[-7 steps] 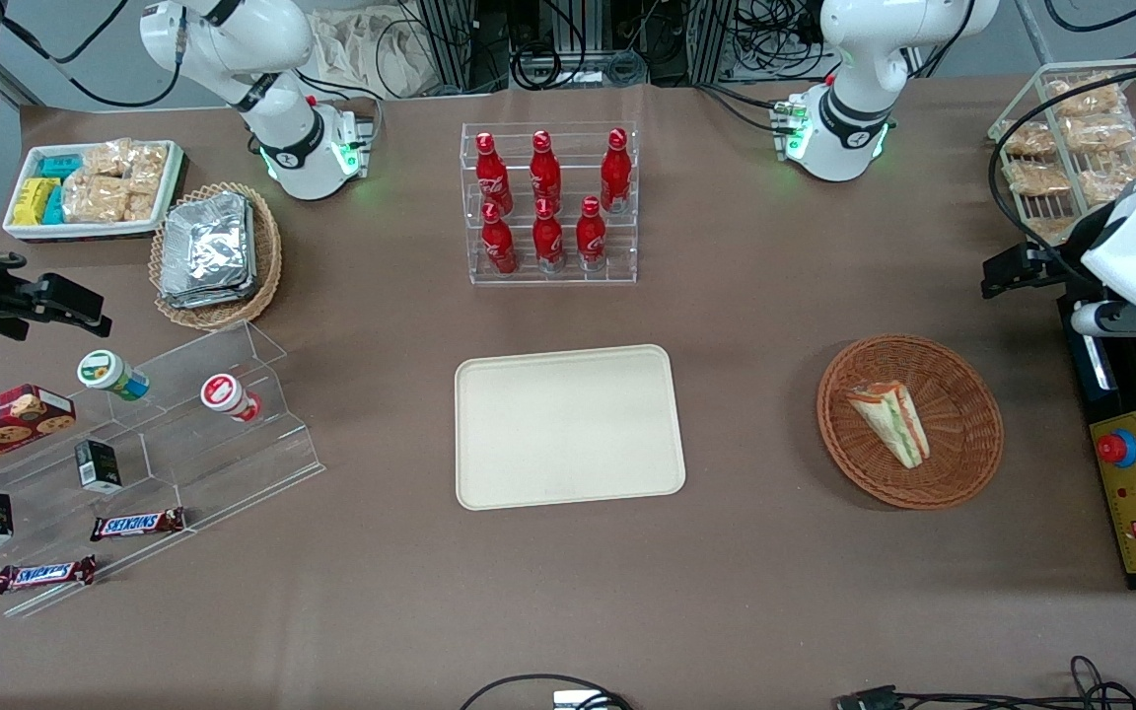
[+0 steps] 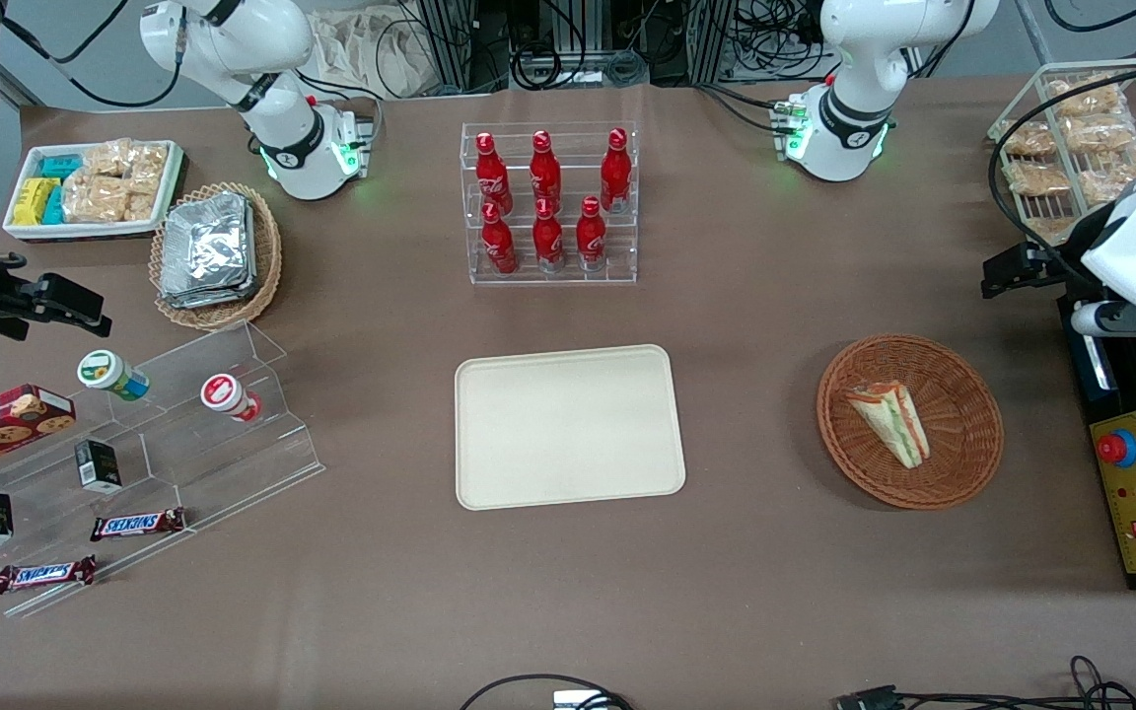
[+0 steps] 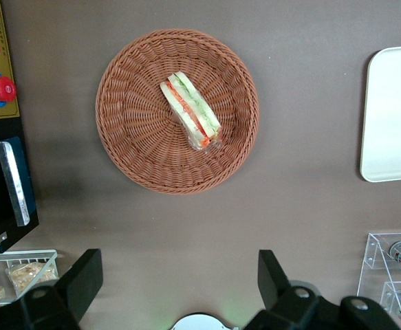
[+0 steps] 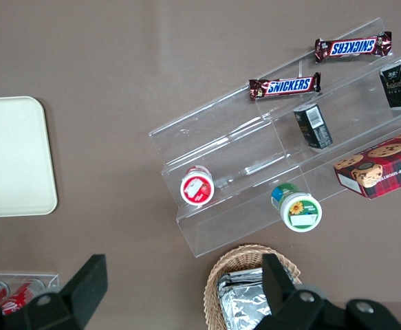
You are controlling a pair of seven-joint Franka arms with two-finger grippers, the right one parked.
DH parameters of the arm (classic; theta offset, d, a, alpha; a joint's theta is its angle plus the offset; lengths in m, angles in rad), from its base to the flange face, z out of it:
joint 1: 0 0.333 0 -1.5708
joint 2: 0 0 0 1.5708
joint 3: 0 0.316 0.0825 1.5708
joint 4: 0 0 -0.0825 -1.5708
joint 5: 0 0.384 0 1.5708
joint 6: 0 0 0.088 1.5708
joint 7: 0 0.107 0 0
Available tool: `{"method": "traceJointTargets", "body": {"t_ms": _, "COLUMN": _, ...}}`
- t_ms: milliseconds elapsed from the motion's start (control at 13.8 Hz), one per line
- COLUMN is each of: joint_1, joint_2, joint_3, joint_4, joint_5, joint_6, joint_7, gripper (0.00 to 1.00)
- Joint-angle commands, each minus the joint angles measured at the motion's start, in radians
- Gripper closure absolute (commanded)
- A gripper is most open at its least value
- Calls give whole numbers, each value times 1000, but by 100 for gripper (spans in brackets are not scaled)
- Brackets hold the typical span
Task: Place sandwich from basket to tray
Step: 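Move the left gripper from rest toward the wicker basket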
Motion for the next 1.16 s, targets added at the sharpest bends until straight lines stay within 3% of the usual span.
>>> {"method": "traceJointTargets", "body": {"t_ms": 0, "joint_1": 3, "joint_2": -13, "joint_3": 0, "joint_4": 0, "joint_5": 3, "joint_6": -13, "joint_7": -18, "gripper": 0}}
{"method": "traceJointTargets", "body": {"t_ms": 582, "joint_1": 4, "joint_2": 126, "joint_3": 0, "joint_4": 59, "joint_5": 3, "joint_6": 13, "joint_7": -178, "gripper": 2}}
{"method": "traceJointTargets", "body": {"t_ms": 1091, "joint_1": 3, "joint_2": 327, "joint_3": 11, "joint_4": 46, "joint_5": 41, "joint_6": 173, "joint_7": -287, "gripper": 2}}
